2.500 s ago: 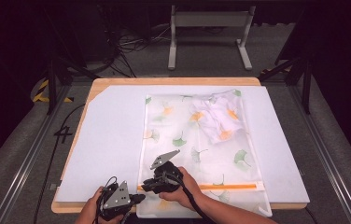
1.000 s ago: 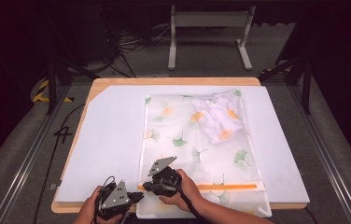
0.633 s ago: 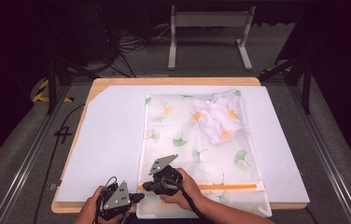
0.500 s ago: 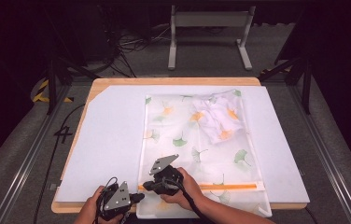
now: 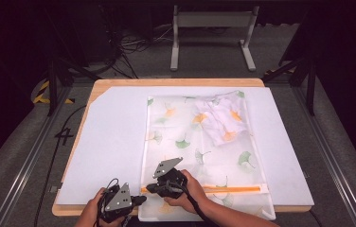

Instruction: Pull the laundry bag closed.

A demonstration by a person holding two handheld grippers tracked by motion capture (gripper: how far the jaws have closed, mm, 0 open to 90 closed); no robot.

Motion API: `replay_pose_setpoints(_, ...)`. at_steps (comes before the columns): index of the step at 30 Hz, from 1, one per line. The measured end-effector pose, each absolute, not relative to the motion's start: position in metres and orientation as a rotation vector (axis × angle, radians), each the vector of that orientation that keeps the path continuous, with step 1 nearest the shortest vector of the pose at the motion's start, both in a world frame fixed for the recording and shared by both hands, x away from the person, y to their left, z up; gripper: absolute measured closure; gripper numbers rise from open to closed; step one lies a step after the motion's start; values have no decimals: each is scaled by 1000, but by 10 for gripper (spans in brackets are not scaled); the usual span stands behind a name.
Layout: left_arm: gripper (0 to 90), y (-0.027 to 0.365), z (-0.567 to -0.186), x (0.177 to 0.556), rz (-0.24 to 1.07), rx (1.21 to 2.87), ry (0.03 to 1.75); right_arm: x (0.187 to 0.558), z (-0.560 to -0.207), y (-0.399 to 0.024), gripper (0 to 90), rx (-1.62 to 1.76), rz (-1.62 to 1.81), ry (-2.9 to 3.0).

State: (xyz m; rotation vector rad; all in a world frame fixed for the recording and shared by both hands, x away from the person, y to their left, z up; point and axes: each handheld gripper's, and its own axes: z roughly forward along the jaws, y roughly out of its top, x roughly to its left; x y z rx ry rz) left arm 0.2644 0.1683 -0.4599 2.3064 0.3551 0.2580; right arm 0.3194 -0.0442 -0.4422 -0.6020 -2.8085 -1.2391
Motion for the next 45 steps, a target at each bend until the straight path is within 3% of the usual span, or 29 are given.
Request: replay_pose_setpoints(45, 900, 169, -460, 266, 239, 2300, 372, 318, -436, -86, 900, -641, -1168, -2873)
